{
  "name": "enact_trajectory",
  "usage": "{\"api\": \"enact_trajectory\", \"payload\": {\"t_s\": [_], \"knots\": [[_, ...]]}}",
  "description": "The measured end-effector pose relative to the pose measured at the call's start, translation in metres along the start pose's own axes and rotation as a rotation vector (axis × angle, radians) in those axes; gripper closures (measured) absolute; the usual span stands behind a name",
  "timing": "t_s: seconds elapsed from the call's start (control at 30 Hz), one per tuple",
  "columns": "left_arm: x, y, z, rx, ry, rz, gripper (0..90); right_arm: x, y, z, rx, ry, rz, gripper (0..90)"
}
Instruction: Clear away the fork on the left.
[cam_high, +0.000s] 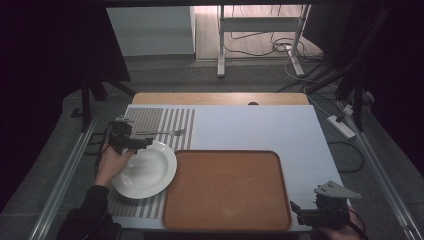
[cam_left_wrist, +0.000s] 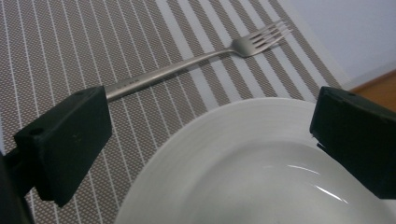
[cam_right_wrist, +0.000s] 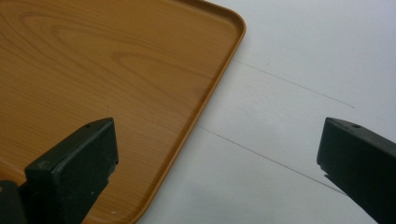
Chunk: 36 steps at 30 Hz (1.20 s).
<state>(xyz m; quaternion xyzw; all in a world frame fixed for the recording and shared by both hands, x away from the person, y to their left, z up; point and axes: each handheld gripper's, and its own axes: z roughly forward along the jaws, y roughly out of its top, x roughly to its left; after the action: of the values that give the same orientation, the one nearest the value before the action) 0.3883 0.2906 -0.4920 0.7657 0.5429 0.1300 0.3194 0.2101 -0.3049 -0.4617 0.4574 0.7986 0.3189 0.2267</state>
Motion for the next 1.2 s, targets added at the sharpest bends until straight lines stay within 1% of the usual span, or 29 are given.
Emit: {"api": "enact_trajectory", "payload": {"t_s": [0.07, 0.1, 0.17, 0.2, 0.27, 0.3, 0.53, 0.67, 0.7, 0.8, 0.87, 0.97, 1.0, 1.03, 1.07, 1.1, 1.13, 1.2], "knots": [[0.006, 0.003, 0.004, 0.006, -0.003, -0.009, 0.0, 0.000, 0.000, 0.000, 0.001, 0.000, -0.001, 0.0], [0.006, 0.003, 0.004, 0.006, -0.003, -0.009, 0.0, 0.000, 0.000, 0.000, 0.001, 0.000, -0.001, 0.0], [0.010, 0.004, 0.007, 0.011, -0.005, -0.015, 0.0, 0.000, 0.000, 0.000, 0.001, 0.001, -0.001, 0.0], [0.014, 0.006, 0.011, 0.017, 0.001, -0.017, 0.0, 0.000, 0.000, 0.000, 0.001, 0.001, -0.001, 0.0], [0.016, 0.007, 0.012, 0.020, 0.000, -0.019, 0.0, 0.000, 0.000, 0.000, 0.001, 0.001, 0.000, 0.0], [0.020, 0.009, 0.016, 0.025, -0.001, -0.023, 0.0, 0.000, 0.000, 0.000, 0.001, 0.002, 0.000, 0.0], [0.031, 0.018, 0.029, 0.042, -0.005, -0.019, 0.0, 0.000, 0.000, 0.000, 0.002, 0.003, 0.001, 0.0], [0.035, 0.022, 0.034, 0.053, -0.011, -0.016, 0.0, -0.001, 0.000, 0.000, 0.001, 0.005, 0.002, 0.0], [0.036, 0.023, 0.036, 0.067, -0.014, -0.009, 0.0, 0.000, 0.000, 0.000, 0.000, 0.004, 0.002, 0.0], [0.040, 0.025, 0.042, 0.086, -0.006, -0.001, 0.0, 0.000, 0.000, 0.000, 0.001, 0.005, 0.003, 0.0], [0.044, 0.027, 0.045, 0.094, 0.008, 0.006, 0.7, 0.000, 0.000, 0.000, 0.001, 0.005, 0.002, 0.0], [0.048, 0.028, 0.045, 0.096, 0.020, 0.005, 5.2, -0.001, 0.000, 0.001, 0.001, 0.006, 0.003, 0.0], [0.050, 0.029, 0.044, 0.091, 0.026, 0.002, 9.4, -0.001, 0.000, 0.001, 0.002, 0.007, 0.003, 0.0], [0.052, 0.029, 0.044, 0.090, 0.023, -0.001, 9.4, -0.001, 0.000, 0.001, 0.002, 0.007, 0.003, 0.0], [0.055, 0.030, 0.043, 0.088, 0.033, -0.011, 17.2, -0.001, 0.000, 0.001, 0.002, 0.007, 0.003, 0.0], [0.055, 0.030, 0.043, 0.088, 0.033, -0.011, 20.1, -0.001, 0.000, 0.001, 0.002, 0.007, 0.003, 0.0], [0.057, 0.030, 0.043, 0.087, 0.035, -0.008, 20.1, -0.001, 0.000, 0.001, 0.002, 0.007, 0.002, 0.0], [0.060, 0.030, 0.044, 0.093, 0.038, -0.010, 33.6, 0.000, 0.000, 0.001, 0.004, 0.007, 0.002, 0.0]]}}
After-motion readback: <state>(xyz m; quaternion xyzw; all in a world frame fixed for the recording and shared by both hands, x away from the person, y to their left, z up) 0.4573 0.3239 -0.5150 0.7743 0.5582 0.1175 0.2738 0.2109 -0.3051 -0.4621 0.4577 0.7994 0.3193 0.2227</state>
